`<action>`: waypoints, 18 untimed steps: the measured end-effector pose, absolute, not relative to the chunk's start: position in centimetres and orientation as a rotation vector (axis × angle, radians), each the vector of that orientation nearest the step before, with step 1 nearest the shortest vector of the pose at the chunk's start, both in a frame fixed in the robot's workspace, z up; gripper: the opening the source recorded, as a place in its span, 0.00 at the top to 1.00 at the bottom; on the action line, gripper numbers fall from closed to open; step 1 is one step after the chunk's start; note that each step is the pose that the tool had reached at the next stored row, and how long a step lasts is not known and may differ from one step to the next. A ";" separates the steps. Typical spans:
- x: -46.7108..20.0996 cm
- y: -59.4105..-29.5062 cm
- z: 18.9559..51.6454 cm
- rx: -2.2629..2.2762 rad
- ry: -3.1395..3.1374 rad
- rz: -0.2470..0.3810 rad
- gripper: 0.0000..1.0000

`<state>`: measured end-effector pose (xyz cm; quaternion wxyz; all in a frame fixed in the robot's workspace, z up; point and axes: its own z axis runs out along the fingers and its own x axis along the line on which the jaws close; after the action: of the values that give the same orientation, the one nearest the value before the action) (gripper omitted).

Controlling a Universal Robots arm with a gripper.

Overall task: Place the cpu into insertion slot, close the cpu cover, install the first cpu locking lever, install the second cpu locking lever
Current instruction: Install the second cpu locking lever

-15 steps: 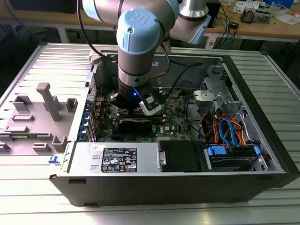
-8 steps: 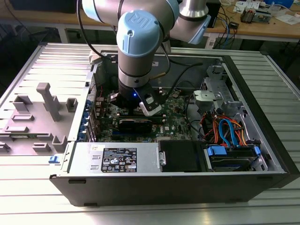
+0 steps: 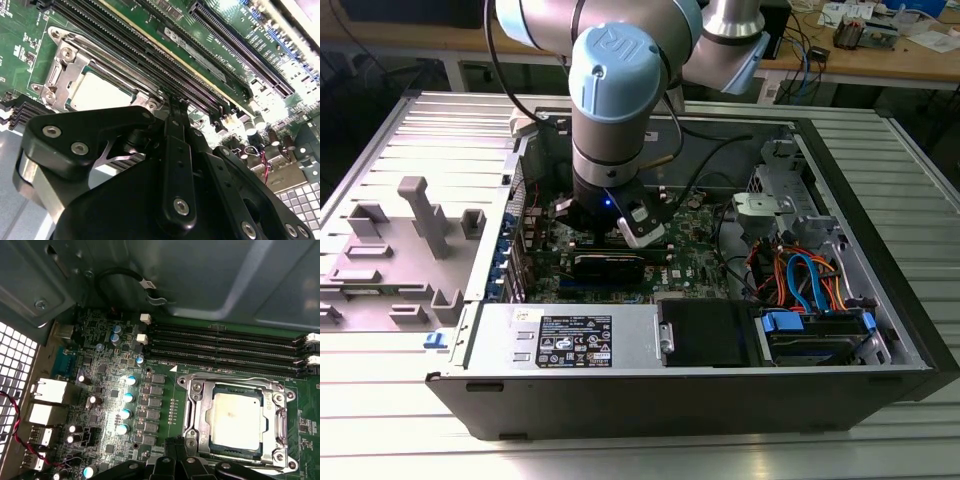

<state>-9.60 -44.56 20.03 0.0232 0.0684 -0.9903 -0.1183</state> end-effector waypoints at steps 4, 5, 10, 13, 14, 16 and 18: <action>-9.6 -44.4 19.9 0.212 -3.066 -0.367 0.89; -9.6 -44.4 19.9 0.212 -3.066 -0.366 0.89; -9.6 -44.3 20.2 0.212 -3.068 -0.350 0.89; -9.6 -44.2 21.0 0.211 -3.068 -0.347 0.89; -9.6 -44.2 21.3 0.211 -3.068 -0.346 0.89; -9.6 -44.2 21.7 0.211 -3.068 -0.341 0.89; -9.6 -44.1 22.1 0.211 -3.068 -0.338 0.89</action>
<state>-9.60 -44.14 22.12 0.0238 0.0682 -0.9914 -0.1091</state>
